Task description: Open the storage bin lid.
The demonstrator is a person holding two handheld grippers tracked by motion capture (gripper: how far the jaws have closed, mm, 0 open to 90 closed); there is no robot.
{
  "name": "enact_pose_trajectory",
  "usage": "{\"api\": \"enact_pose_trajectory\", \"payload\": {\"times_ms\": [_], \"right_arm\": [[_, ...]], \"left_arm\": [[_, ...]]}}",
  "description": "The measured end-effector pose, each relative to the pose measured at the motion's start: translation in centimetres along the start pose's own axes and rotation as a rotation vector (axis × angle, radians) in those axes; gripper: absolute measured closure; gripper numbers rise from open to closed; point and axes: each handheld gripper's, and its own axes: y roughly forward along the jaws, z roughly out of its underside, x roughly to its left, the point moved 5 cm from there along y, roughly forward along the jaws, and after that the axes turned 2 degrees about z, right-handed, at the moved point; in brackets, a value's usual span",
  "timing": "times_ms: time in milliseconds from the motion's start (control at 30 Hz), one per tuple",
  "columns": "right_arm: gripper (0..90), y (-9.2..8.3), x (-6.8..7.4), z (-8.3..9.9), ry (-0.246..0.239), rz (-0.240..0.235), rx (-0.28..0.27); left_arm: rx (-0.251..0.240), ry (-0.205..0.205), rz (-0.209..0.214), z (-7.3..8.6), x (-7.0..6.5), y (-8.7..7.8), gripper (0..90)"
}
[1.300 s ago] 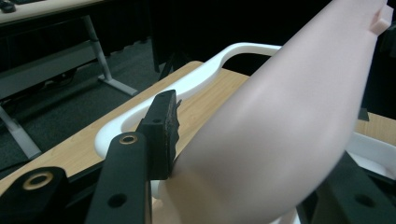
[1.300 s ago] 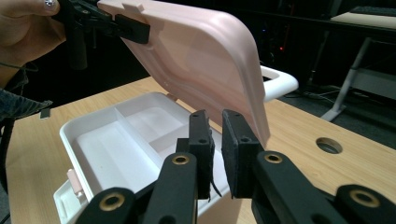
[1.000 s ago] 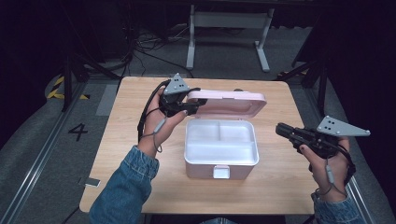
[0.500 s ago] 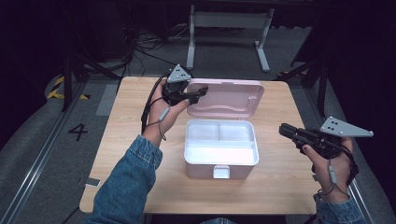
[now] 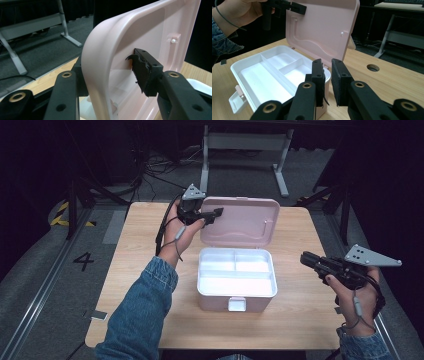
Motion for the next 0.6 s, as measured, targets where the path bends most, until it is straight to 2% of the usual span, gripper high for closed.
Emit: {"api": "enact_pose_trajectory", "payload": {"times_ms": [67, 233, 367, 600], "right_arm": [[80.4, 0.0, -0.1, 0.1, -0.002, 0.0, 0.008], [78.6, 0.3, -0.5, 0.4, -0.01, 0.028, 0.035], [76.9, 0.5, -0.8, 0.8, -0.009, 0.039, 0.057], [75.2, 0.7, -1.1, 1.2, -0.006, 0.039, 0.079]], "left_arm": [[-0.003, -0.016, 0.002, 0.0, 0.2, 0.3, 53.0], [0.013, -0.017, -0.011, 0.0, 0.8, 0.8, 50.3], [0.016, -0.033, -0.017, 0.2, 1.2, 1.3, 48.7], [0.026, -0.064, -0.024, 0.6, 1.9, 1.9, 47.1]]}}
